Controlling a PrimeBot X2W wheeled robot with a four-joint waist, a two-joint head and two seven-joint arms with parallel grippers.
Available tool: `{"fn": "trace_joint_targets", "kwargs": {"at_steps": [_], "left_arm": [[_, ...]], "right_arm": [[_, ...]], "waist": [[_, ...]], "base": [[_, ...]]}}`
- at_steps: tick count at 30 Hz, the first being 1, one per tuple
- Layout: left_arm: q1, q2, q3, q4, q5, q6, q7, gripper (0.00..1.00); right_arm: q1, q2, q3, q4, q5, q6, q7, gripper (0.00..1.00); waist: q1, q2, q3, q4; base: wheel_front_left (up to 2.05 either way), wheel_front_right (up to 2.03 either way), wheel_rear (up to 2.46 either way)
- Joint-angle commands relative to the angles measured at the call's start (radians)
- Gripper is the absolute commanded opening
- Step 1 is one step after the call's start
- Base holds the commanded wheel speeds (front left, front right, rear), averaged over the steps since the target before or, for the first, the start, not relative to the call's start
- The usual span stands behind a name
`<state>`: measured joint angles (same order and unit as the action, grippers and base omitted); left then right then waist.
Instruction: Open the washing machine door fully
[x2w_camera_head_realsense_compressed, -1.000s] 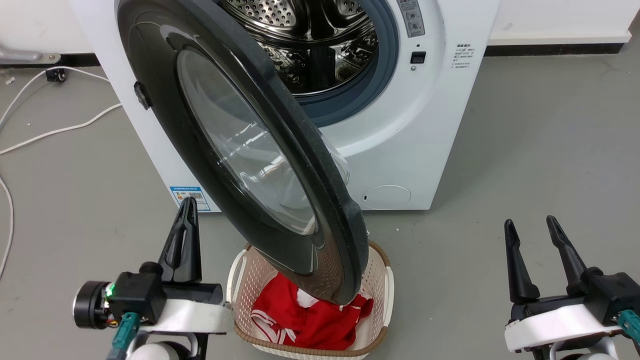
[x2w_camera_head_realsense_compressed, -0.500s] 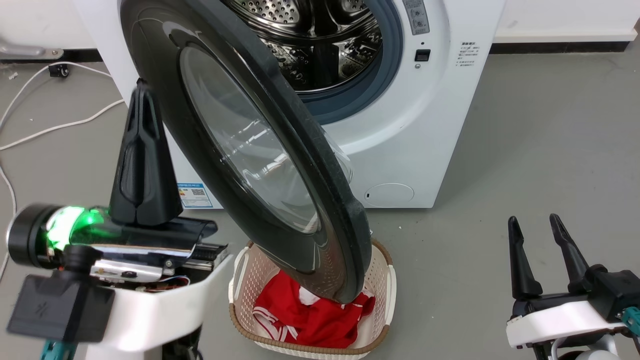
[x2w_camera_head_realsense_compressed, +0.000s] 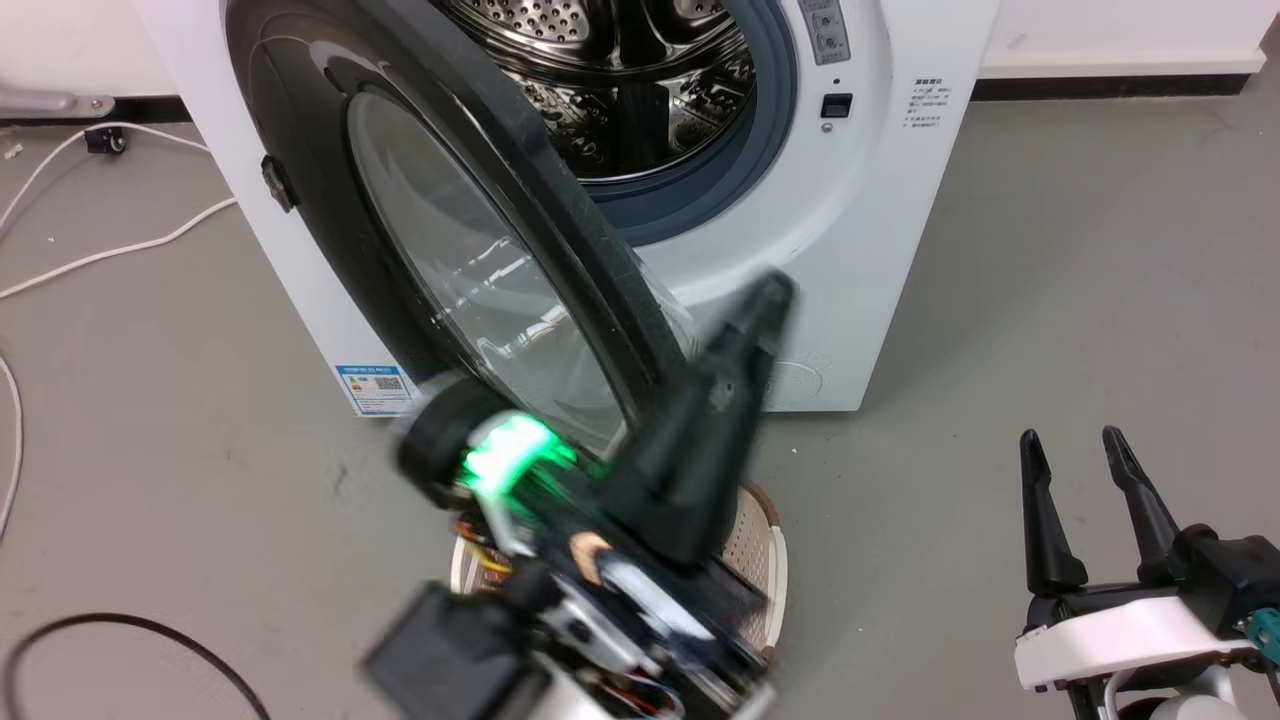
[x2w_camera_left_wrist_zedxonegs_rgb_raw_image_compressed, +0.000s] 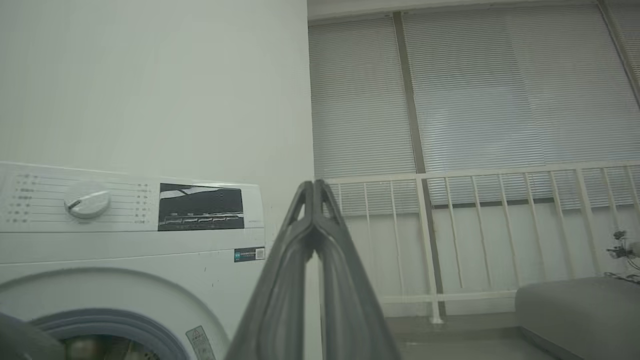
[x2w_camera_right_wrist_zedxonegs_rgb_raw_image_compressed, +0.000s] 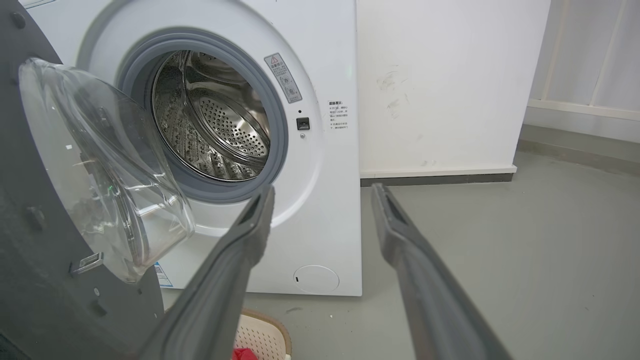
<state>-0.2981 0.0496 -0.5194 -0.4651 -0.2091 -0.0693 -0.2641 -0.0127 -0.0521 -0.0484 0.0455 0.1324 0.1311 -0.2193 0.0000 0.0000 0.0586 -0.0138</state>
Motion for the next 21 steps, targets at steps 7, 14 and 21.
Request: {"fn": "trace_joint_targets", "kwargs": {"at_steps": [7,14,21], "left_arm": [[0.100,0.011,-0.141,0.156,-0.053,-0.017,0.097,0.00],[0.144,0.033,-0.158,0.261,-0.064,0.009,0.187,0.00],[0.088,0.020,-0.137,0.372,-0.069,0.033,0.168,0.00]], "right_arm": [[0.014,0.003,-0.008,0.009,0.009,0.000,0.005,1.00],[0.014,0.003,0.000,0.013,0.022,0.000,0.012,1.00],[0.011,0.003,0.017,0.026,0.031,0.000,0.023,1.00]], "waist": [[0.0000,0.0000,0.000,0.006],[0.0000,0.0000,0.003,0.010],[0.0000,0.0000,0.001,-0.010]], "base": [[0.00,0.00,0.00],[0.00,0.00,0.00],[0.00,0.00,0.00]]}}
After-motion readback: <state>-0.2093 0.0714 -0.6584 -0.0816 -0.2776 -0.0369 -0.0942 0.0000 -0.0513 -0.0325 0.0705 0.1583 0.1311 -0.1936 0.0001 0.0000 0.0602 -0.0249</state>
